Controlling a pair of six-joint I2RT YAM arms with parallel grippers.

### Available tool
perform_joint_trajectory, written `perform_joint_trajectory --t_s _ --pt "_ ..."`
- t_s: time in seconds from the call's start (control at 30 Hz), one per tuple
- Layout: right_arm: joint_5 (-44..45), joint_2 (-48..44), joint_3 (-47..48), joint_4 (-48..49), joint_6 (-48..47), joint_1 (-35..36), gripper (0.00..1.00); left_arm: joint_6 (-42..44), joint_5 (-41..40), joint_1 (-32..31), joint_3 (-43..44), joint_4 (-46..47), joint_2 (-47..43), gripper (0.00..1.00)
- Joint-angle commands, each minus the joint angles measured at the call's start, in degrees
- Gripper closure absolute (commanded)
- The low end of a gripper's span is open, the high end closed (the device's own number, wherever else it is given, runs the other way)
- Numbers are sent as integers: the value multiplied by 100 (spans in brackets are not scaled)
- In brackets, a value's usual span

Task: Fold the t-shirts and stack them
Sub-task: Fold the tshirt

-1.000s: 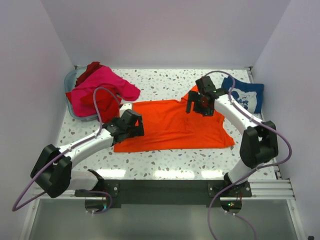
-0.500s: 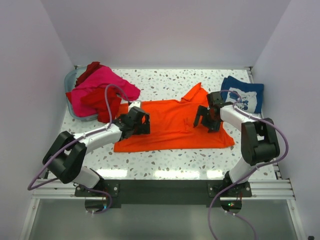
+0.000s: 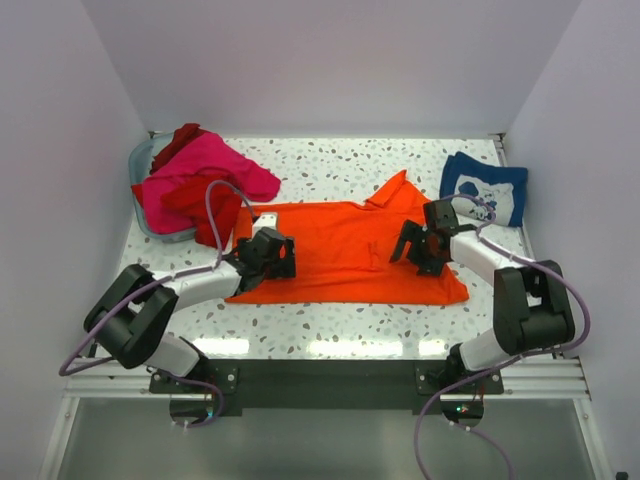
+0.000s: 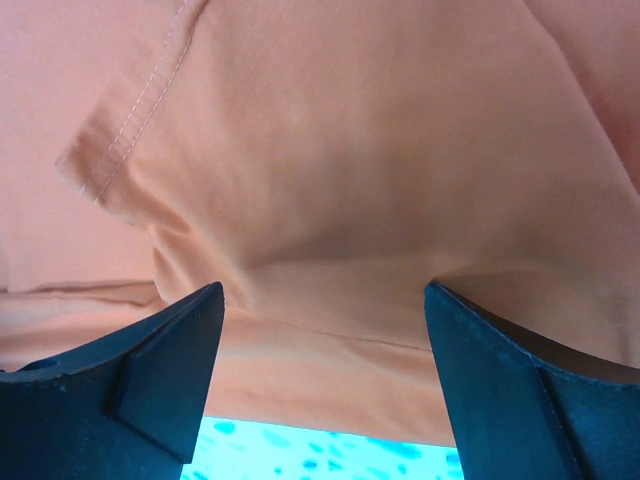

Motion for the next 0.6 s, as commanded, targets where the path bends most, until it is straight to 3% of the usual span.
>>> perform_joint_trajectory --t_s 0.0,0.57 --pt "-52 -217 -643 -569 175 -2 15 -319 85 -20 -544 -192 -199 0" --pt "-307 -1694 -1935 -947 395 -2 11 -1418 94 -529 -1521 -947 -1622 0"
